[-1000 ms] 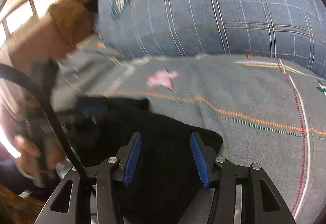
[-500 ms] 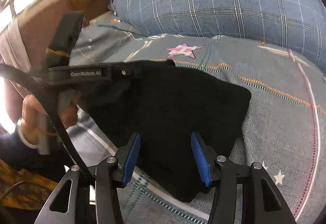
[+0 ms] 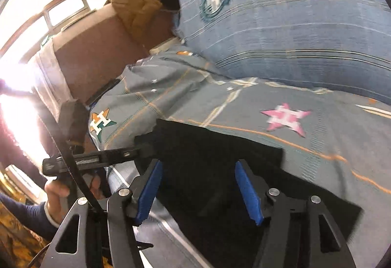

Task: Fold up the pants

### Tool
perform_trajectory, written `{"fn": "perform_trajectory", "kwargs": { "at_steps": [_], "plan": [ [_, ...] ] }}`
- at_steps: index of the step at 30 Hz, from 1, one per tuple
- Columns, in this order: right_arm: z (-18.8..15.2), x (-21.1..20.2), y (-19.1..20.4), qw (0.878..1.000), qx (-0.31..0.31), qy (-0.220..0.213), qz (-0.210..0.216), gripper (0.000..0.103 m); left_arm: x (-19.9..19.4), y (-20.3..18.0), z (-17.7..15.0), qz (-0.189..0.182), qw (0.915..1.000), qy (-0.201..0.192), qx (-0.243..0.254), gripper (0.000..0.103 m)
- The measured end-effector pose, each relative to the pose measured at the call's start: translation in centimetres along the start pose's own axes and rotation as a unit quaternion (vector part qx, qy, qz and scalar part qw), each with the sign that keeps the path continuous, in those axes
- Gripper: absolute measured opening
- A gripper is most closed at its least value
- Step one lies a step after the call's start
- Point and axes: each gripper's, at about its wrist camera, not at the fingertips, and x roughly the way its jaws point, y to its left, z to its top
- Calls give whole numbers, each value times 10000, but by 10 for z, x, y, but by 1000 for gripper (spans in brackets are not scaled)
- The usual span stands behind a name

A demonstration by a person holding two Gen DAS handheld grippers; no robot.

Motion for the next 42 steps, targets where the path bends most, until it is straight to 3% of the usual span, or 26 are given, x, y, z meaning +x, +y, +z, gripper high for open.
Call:
{"fn": "perform_trajectory", "kwargs": {
  "at_steps": [5,12,19,25,27,29,30,32,33,34,35,37,42],
  "plan": [
    [28,61,13,9980,-378,459,217,70,-11,36,-4,191,9975,-216,-642,63],
    [58,139,40,9875,-1050,1118,353,70,7,57,-7,432,9931,-66,-1085,64],
    [76,203,54,9738,-1499,1665,386,71,12,56,-4,571,9943,-113,-893,64],
    [78,256,71,9563,-1906,2167,467,71,2,67,-6,540,9913,-19,-1199,65],
    [76,263,74,9520,-2022,2251,463,71,5,65,-4,591,9925,-104,-1069,65],
    [75,268,73,9520,-1975,2273,550,72,9,60,-1,681,9928,-124,-981,69],
    [75,270,71,9532,-1884,2289,586,72,11,58,0,647,9933,-127,-948,76],
    [75,271,65,9563,-1696,2263,739,70,17,54,4,524,9951,-137,-833,78],
    [75,270,63,9577,-1638,2220,822,65,19,52,5,514,9960,-141,-711,76],
    [75,270,60,9589,-1575,2190,878,48,19,51,6,476,9966,-164,-655,51],
    [76,269,57,9606,-1512,2159,881,40,20,52,7,402,9969,-121,-670,36],
    [79,262,51,9645,-1297,2071,1002,27,18,57,9,142,9970,-6,-761,27],
    [90,213,49,9728,-1202,1565,1215,21,-17,12,22,-432,9983,-363,-130,19]
  ]
}}
